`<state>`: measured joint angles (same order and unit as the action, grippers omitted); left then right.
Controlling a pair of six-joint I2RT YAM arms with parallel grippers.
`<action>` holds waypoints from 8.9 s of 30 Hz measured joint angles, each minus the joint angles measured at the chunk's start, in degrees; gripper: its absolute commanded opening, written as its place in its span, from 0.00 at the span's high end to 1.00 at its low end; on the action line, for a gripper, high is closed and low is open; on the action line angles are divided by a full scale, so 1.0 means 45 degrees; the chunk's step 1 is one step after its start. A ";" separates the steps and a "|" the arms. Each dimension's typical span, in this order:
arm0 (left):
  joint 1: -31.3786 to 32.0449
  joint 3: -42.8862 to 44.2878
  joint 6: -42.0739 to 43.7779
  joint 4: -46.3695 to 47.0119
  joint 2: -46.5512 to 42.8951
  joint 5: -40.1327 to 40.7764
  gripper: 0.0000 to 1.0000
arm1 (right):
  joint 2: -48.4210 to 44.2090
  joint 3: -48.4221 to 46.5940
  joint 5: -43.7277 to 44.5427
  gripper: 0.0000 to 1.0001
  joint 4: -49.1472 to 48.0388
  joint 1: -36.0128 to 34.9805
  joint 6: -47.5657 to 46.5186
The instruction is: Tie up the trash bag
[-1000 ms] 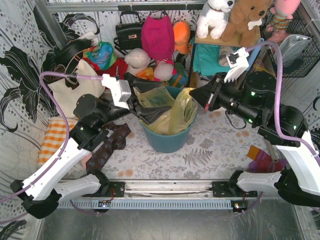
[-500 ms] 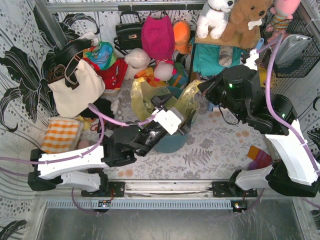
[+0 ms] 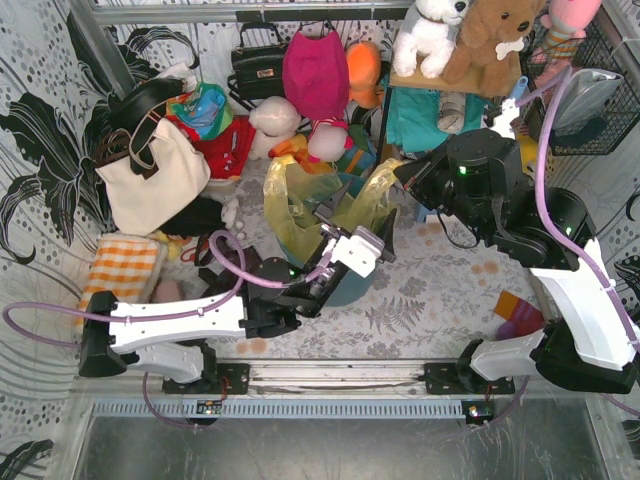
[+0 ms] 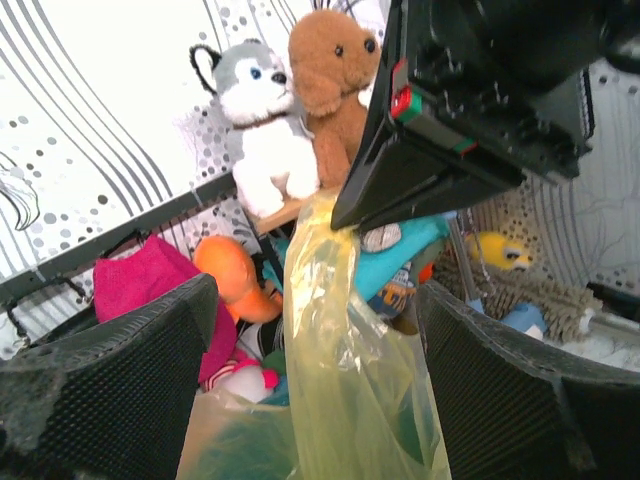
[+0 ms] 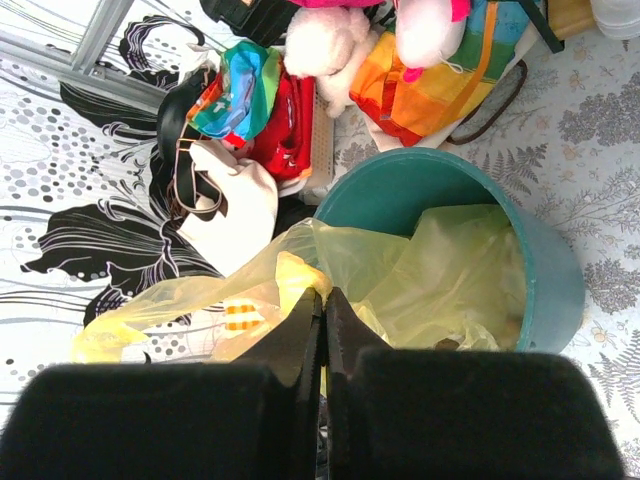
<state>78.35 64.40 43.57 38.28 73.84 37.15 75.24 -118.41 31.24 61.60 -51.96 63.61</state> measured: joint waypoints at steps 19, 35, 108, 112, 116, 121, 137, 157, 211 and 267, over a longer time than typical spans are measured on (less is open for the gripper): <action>-0.1719 0.0437 -0.0835 0.1171 0.1904 -0.1928 0.44 | -0.0316 0.0481 -0.0733 1.00 -0.0680 0.0000 -0.0151; -0.3371 0.0651 -0.3079 -0.2123 0.0393 -0.5668 1.00 | -0.1671 0.2346 -0.1287 0.33 -0.2477 0.0000 -0.1943; -0.2958 0.0559 -0.4862 -0.4619 -0.2841 -0.8738 0.24 | -0.0452 -0.0121 -0.4629 1.00 -0.1841 0.0000 -0.7300; -0.1807 0.0432 -0.3405 -0.4566 -0.2336 -0.6606 0.23 | 0.0355 -0.1511 -0.3823 1.00 -0.0578 0.0000 -0.5683; -0.1195 0.0155 -0.2293 -0.3900 -0.1860 -0.4964 0.25 | 0.0685 -0.2147 -0.3419 1.00 0.0525 0.0000 -0.4643; -0.0899 0.0024 -0.1336 -0.2628 -0.1049 -0.3609 0.42 | 0.0748 -0.2278 -0.3405 1.00 0.1180 0.0000 -0.4031; -0.0646 0.0117 -0.0403 -0.1146 -0.0272 -0.2987 0.77 | 0.0962 -0.2278 -0.3657 1.00 0.1685 0.0000 -0.3764; -0.0661 0.0695 0.0325 -0.1287 0.0330 -0.2307 0.71 | 0.0933 -0.2278 -0.4129 1.00 0.1579 0.0053 -0.3808; -0.0865 0.0369 -0.0301 -0.2205 -0.0452 -0.2764 1.00 | 0.0544 -0.1967 -0.4464 1.00 0.1219 0.0024 -0.3954; -0.3934 -0.1807 -0.6295 -0.4702 -0.3672 -1.3168 1.00 | 0.6460 -0.5639 -1.2288 0.53 -0.3857 0.0024 -1.2220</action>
<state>60.64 56.27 15.25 17.12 57.32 -22.11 104.31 -143.79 -24.05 44.25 -51.86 8.62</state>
